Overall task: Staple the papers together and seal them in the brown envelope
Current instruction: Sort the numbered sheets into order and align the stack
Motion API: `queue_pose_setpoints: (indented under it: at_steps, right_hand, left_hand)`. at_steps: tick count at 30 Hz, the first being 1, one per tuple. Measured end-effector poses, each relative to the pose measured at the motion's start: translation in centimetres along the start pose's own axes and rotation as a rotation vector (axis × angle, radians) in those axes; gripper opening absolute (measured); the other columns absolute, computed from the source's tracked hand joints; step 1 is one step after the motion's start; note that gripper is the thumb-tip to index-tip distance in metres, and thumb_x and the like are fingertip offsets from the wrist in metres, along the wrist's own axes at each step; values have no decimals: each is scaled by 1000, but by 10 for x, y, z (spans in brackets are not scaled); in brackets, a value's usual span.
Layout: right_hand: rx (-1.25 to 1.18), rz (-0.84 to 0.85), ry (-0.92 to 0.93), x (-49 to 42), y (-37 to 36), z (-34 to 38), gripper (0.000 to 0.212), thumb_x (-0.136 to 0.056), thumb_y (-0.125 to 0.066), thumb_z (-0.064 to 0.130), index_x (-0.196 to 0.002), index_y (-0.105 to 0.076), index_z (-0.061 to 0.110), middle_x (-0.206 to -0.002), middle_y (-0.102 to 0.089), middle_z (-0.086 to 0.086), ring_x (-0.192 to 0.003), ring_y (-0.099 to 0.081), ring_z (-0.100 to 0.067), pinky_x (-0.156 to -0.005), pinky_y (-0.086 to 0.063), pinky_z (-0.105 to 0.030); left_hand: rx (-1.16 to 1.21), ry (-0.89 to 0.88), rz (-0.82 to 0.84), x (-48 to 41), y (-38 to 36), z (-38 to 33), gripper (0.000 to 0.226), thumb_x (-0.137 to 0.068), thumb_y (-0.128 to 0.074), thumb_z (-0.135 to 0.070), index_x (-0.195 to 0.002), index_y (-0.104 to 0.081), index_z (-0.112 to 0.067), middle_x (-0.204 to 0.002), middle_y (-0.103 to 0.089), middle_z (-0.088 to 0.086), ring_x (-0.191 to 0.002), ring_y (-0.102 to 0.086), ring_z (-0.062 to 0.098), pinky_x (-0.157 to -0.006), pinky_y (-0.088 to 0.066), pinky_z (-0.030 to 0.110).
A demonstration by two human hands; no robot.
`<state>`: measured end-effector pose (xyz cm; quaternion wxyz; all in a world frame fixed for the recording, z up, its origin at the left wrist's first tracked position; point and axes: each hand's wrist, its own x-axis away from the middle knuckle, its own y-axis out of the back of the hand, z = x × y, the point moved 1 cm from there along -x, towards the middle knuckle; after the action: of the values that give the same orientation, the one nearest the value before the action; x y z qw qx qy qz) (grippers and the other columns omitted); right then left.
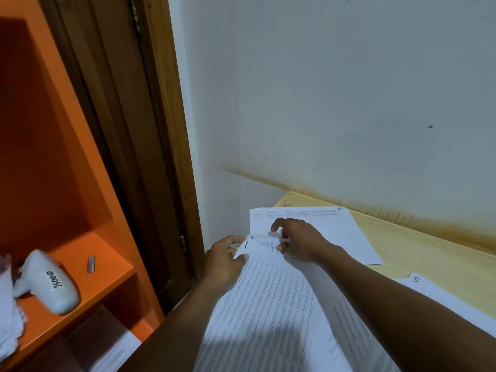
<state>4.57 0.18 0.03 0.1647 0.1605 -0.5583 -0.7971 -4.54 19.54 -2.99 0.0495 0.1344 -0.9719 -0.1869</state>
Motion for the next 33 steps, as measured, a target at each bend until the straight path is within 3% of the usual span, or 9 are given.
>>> queue_pose_setpoints:
  at_steps: [2,6,8,12,17,23,33]
  right_hand:
    - [19,25,9,-2,1,1,48,-81,-73,22,-124,-53,31,-110,-60,2,-96,-58,-21,-78,-44,-33]
    - [94,16,13,-6,5,5,64,-75,-76,26,-132,-47,34,-126,-55,-1,-115,-56,-25,-96,-35,-41]
    - [139,21,13,-7,10,9,64,-77,-75,24,-133,-46,34,-125,-61,1,-120,-53,-25,-97,-30,-43]
    - [148,-62,41,-5,24,11,44,-88,-63,18,-128,-52,31,-114,-68,2,-116,-54,-23,-95,-30,-40]
    - [201,-272,81,3,64,12,33,-92,-60,19,-124,-62,27,-114,-69,1,-112,-59,-24,-93,-36,-38]
    - [168,-491,138,24,121,8,17,-96,-56,20,-109,-67,21,-99,-68,-2,-96,-61,-27,-82,-44,-39]
    - [131,-765,113,79,208,-3,14,-98,-53,20,-107,-64,16,-96,-72,-1,-83,-64,-26,-75,-47,-37]
  left_hand:
    - [-12,-8,-7,0,0,0,36,-94,-72,-12,-128,-65,-23,-101,-70,2,-92,-72,18,-76,-63,33]
    - [-5,-19,-12,2,-2,-3,36,-95,-71,-13,-128,-64,-24,-100,-68,1,-87,-70,13,-64,-54,21]
    - [20,-21,-13,3,-2,-4,35,-95,-71,-11,-128,-64,-23,-95,-68,-2,-84,-68,11,-60,-51,17]
    - [67,-37,-18,1,-1,-13,34,-95,-71,-11,-125,-65,-25,-96,-67,-3,-87,-67,10,-63,-52,20]
    - [110,-117,-19,-4,4,-39,36,-93,-73,-9,-123,-69,-29,-98,-70,3,-96,-68,22,-70,-54,27]
    - [70,-263,12,0,6,-94,37,-94,-73,-12,-126,-68,-28,-93,-68,1,-90,-67,16,-67,-49,19]
    - [46,-468,37,22,-2,-175,37,-93,-74,-15,-118,-66,-40,-97,-69,3,-91,-65,14,-66,-49,16]
